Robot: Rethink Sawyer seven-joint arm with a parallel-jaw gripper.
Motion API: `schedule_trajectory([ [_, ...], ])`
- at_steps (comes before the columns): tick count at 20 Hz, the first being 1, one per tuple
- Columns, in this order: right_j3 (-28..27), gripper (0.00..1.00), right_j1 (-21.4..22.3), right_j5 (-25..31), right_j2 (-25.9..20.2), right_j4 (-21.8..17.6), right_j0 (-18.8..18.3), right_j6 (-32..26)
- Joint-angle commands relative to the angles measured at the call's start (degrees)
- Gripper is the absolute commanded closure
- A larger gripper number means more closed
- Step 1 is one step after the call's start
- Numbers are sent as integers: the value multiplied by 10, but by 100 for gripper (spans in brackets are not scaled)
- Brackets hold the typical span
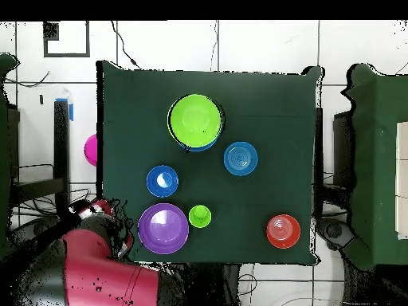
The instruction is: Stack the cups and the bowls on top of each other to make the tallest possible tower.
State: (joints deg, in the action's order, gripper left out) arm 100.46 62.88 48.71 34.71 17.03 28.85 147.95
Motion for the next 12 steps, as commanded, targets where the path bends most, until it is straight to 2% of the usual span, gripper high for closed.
schedule_trajectory([
  [1,0,0,11,81,-43,-28,-40,-8],
  [4,12,0,17,78,-44,-29,-40,1],
  [7,32,0,25,69,-39,-34,-21,28],
  [12,105,0,34,0,-39,-23,3,62],
])
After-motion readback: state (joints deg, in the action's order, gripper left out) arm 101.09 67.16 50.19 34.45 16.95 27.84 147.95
